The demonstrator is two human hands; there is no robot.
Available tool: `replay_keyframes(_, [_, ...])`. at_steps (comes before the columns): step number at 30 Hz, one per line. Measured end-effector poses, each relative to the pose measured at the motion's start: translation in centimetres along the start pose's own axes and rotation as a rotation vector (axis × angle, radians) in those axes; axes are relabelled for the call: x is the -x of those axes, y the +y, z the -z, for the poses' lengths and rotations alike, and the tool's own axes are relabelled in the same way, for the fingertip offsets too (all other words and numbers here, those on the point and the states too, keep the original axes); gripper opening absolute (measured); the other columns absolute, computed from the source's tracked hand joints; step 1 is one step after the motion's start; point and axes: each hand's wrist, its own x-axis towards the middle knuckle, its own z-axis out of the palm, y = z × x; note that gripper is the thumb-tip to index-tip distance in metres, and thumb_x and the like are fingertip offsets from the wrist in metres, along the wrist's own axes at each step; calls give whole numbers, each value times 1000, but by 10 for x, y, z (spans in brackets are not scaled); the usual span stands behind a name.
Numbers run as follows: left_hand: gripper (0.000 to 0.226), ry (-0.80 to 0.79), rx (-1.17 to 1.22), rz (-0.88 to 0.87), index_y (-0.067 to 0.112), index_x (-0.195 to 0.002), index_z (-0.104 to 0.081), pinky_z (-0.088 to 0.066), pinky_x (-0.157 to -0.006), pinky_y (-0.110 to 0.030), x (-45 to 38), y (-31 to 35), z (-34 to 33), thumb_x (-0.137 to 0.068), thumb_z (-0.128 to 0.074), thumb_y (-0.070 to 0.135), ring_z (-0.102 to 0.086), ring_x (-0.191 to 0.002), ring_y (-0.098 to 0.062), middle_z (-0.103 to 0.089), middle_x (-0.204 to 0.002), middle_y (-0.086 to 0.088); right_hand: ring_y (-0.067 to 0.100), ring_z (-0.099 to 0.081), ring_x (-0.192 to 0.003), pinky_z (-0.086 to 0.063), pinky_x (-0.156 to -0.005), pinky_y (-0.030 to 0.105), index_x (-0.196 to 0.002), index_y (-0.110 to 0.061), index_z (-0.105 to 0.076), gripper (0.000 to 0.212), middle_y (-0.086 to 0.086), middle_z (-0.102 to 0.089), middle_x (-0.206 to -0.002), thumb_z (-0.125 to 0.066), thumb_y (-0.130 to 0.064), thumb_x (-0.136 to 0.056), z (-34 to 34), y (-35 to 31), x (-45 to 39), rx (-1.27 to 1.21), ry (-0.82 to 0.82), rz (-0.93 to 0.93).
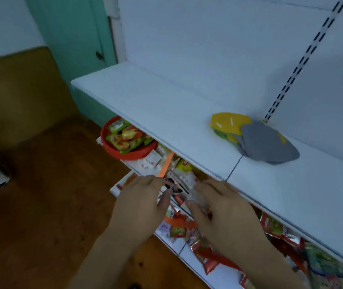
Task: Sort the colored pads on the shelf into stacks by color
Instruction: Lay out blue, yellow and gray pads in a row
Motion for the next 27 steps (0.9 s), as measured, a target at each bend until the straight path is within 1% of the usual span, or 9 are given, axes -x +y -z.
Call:
replay_keyframes(3, [38, -31, 19, -133, 20, -125, -70, -59, -84, -44, -47, -7, 7, -105, -48, 44, -66, -108, -26, -73, -117, -1, 20, -63, -110, -58, -91, 39, -118, -25, -72, 44, -6, -71, -117, -43, -53, -99, 10, -3, -20, 24, 72, -117])
replay_keyframes(6, [39, -53, 63, -245, 20, -125, -68, -58, -88, -43, -86, 4, 12, -105, -45, 45, -65, -111, -23, -71, -119, 0, 23, -65, -109, -58, -88, 37, -120, -20, -74, 38, -3, -74, -116, -60, -48, -97, 14, 9, -32, 63, 188, -225])
replay_keyframes(10, [50, -72, 91, -322, 18, -127, -69, -57, -90, -41, -137, 19, 1, -99, -40, 48, -65, -113, -25, -73, -122, 0, 25, -67, -112, -58, -88, 37, -119, -19, -76, 37, -1, -75, -118, -72, -46, -94, 13, 35, -44, 119, 219, -376])
replay_keyframes(13, [50, -57, 94, -321, 19, -125, -71, -57, -87, -42, -176, 32, -10, -98, -41, 48, -66, -111, -26, -74, -119, -1, 26, -66, -112, -59, -87, 39, -120, -19, -75, 39, -2, -74, -117, -66, -49, -96, 14, 60, -53, 127, 225, -438])
replay_keyframes(18, [39, -59, 88, -404, 21, -117, -71, -56, -79, -42, -224, 57, -32, -100, -45, 45, -66, -102, -26, -74, -110, 0, 32, -65, -98, -59, -75, 44, -107, -19, -73, 41, 1, -72, -106, -53, -52, -94, 14, 95, -63, 151, 281, -521])
replay_keyframes(20, [30, -49, 92, -403, 19, -116, -70, -55, -78, -40, -240, 65, -41, -102, -54, 39, -65, -101, -28, -73, -110, -2, 33, -63, -96, -57, -73, 44, -103, -19, -72, 41, 2, -69, -104, -51, -52, -93, 14, 107, -68, 158, 284, -565])
replay_keyframes(22, [30, -31, 83, -368, 17, -114, -69, -54, -77, -41, -254, 73, -45, -101, -54, 40, -64, -100, -31, -71, -110, -5, 33, -61, -97, -57, -75, 45, -102, -19, -72, 43, 3, -66, -106, -50, -55, -93, 16, 115, -74, 154, 298, -600])
replay_keyframes(24, [41, -43, 31, -291, 14, -116, -67, -53, -77, -42, -268, 79, -50, -101, -51, 48, -64, -100, -34, -69, -110, -10, 33, -59, -106, -57, -82, 47, -108, -22, -71, 52, 3, -63, -116, -45, -63, -91, 20, 121, -80, 156, 287, -631])
replay_keyframes(27, [62, -219, -82, -141, 8, -111, -62, -44, -72, -38, -285, 87, -54, -97, -47, 66, -65, -97, -35, -66, -106, -12, 29, -53, -121, -52, -96, 46, -121, -28, -65, 68, -1, -55, -133, -41, -79, -83, 22, 125, -91, 177, 186, -662])
